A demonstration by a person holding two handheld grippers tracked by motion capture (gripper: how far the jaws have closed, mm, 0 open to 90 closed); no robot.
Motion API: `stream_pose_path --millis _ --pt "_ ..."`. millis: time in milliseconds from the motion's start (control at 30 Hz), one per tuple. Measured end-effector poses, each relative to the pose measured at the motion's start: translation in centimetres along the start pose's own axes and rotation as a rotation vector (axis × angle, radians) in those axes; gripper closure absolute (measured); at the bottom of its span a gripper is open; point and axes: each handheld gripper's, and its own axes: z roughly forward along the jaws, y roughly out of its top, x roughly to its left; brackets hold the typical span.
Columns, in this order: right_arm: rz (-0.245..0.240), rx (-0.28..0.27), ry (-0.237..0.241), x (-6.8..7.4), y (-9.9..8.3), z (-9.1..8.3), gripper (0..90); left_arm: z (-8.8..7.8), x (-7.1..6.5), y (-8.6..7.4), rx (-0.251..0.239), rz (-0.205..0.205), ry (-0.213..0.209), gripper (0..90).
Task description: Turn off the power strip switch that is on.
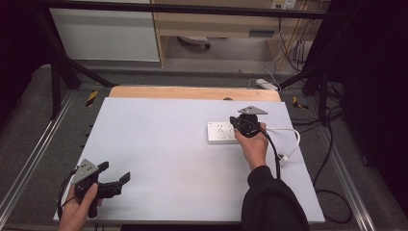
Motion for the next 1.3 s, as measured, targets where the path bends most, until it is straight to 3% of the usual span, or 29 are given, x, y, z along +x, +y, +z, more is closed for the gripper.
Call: stream_pose_path --millis 700,1300 --pt "0.016 0.041 0.005 0.3 -3.3 0.2 90.0 0.1 0.0 0.0 0.006 0.002 0.002 5.8" --pt "0.027 0.051 0.015 0.8 -4.1 0.6 90.0 0.1 0.0 0.0 0.005 0.002 0.001 5.8"
